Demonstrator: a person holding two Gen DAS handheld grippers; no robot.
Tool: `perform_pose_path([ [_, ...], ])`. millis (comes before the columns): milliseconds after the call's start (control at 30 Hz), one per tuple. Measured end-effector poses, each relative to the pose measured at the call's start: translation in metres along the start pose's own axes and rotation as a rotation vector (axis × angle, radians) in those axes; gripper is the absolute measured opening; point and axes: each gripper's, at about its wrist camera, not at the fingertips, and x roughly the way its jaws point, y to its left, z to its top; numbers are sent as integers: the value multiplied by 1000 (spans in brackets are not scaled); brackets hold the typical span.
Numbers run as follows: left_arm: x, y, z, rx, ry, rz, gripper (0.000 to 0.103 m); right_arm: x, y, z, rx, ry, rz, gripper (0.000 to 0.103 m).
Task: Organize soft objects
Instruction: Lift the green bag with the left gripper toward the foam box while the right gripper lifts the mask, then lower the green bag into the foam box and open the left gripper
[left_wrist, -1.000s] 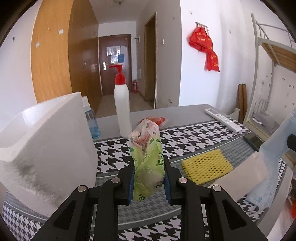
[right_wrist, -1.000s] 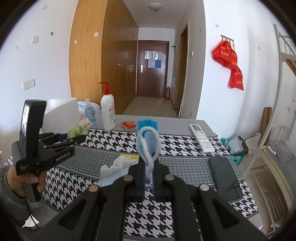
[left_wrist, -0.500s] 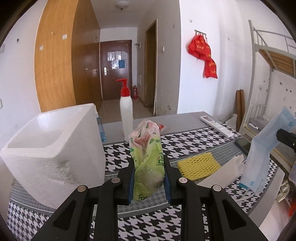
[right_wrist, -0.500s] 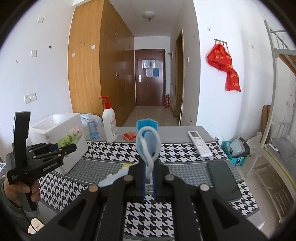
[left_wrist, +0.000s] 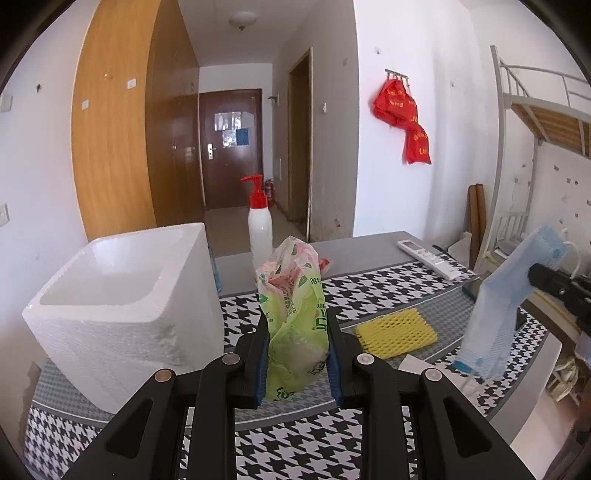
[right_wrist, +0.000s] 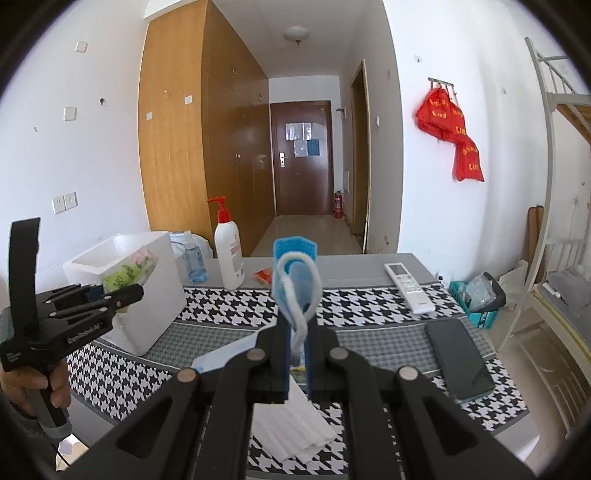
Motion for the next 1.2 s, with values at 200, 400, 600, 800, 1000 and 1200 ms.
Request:
perform_pose_path([
  [200,-5,5,1,10,-14,-5,27,4,7,1,14,-5,0,8],
  [400,-12,14,3,20,-36,-23,27,8,16,4,29,-18,-1,8],
  [600,-19,24,5,26,-55,-45,27,11,27,9,44,-28,-15,8],
  [800,-23,28,9,42,-71,-43,27,12,36,13,48,-32,-21,9],
  [1000,-29,29,16,43,-92,-42,27,19,44,20,37,-27,-11,8],
  [1200,-36,34,25,50,-112,-19,27,19,48,31,22,-51,0,9],
])
